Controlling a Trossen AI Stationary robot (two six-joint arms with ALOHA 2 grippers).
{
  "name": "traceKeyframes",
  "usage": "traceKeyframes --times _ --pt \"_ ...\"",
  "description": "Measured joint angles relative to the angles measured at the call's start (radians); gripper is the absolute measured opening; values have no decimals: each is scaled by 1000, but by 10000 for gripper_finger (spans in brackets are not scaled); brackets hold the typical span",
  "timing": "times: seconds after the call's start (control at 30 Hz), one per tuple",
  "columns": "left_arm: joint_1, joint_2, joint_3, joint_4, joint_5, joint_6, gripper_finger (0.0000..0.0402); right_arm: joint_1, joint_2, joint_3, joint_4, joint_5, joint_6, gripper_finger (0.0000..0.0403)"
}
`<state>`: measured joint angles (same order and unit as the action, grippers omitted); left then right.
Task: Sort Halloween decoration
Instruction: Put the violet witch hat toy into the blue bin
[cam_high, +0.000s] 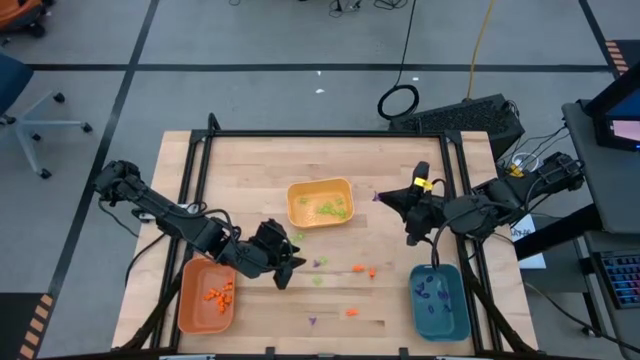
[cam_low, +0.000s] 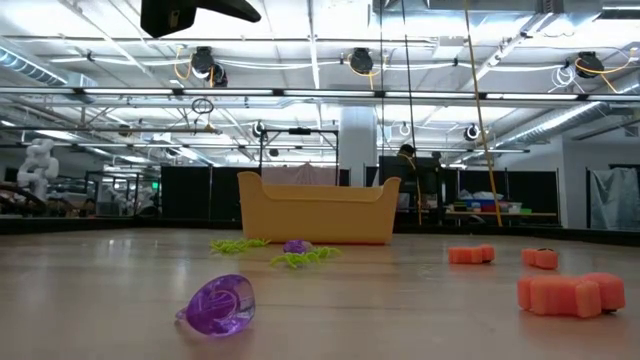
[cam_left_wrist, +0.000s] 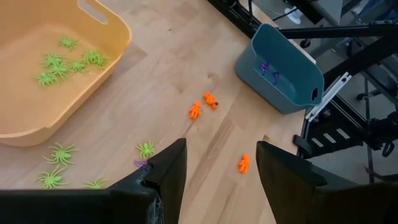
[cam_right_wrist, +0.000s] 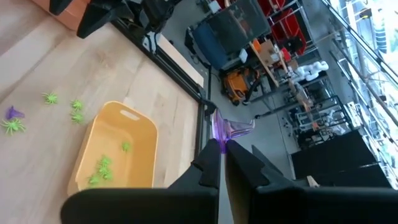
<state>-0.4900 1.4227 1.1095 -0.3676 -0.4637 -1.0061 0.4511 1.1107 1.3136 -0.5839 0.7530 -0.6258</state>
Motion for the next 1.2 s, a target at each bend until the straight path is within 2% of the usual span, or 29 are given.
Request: traceKeyframes --times 0.3,0.73,1.03,1.2 --pt "0 0 0 0 -17 -1 192 0 0 0 0 7 20 0" --pt "0 0 0 92 -25 -1 192 31 0 0 -2 6 220 0" --pt "0 0 0 161 -26 3 192 115 -9 0 0 5 570 0" --pt "0 0 0 286 -24 93 192 184 -27 0 -37 -5 810 0"
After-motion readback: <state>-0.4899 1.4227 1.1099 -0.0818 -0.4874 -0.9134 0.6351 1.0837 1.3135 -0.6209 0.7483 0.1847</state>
